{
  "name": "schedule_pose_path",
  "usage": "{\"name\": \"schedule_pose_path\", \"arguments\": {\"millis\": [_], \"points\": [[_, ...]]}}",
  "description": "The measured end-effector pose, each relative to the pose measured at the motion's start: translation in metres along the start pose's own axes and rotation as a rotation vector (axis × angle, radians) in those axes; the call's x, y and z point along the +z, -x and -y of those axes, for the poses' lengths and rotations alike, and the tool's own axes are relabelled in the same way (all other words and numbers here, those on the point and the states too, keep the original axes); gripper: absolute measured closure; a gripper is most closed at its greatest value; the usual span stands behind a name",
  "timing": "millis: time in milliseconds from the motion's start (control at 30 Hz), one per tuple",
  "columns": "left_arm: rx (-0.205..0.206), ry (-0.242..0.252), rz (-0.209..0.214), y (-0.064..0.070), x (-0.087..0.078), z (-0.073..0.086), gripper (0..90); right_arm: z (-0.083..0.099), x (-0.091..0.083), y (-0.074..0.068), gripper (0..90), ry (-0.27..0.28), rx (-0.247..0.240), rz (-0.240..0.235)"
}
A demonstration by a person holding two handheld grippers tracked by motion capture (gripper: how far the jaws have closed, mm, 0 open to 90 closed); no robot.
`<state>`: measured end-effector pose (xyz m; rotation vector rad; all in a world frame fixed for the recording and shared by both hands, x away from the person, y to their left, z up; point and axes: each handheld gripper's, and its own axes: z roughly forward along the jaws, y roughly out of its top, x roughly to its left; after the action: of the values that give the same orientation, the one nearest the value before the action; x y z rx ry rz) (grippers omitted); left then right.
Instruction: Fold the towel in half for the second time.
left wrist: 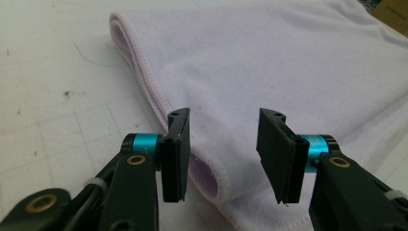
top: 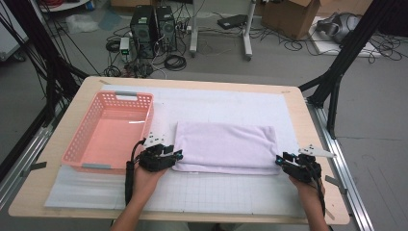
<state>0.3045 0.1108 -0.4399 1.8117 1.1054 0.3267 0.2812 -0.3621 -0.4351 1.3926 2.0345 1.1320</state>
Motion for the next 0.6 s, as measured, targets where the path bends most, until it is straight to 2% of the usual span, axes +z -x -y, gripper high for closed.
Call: {"name": "schedule_pose_path", "arguments": {"millis": [133,200,267,300,333,467,600], "points": [[-0.001,-0.008,0.001,0.000,-0.007,0.007,57.2,0.001,-0.008,-0.003,61.5,0.019,0.007,-0.013],[0.004,-0.003,0.004,0.001,-0.011,0.011,64.0,0.003,-0.010,-0.006,61.0,0.012,0.006,-0.024],[0.010,-0.005,0.007,0.002,-0.014,0.015,68.5,0.006,-0.009,-0.009,61.1,-0.010,-0.008,-0.009],[0.011,-0.012,0.012,0.002,-0.015,0.016,71.2,0.007,-0.008,-0.010,61.4,-0.024,-0.015,-0.017],[0.010,-0.018,0.009,0.002,-0.016,0.017,73.0,0.008,-0.006,-0.010,63.0,-0.039,-0.015,-0.025],[0.018,-0.013,0.005,0.002,-0.016,0.020,82.9,0.011,-0.005,-0.010,83.5,-0.051,-0.007,-0.062],[0.026,0.017,0.013,0.004,-0.019,0.017,87.8,0.010,-0.007,-0.012,86.6,-0.031,-0.041,-0.063]]}}
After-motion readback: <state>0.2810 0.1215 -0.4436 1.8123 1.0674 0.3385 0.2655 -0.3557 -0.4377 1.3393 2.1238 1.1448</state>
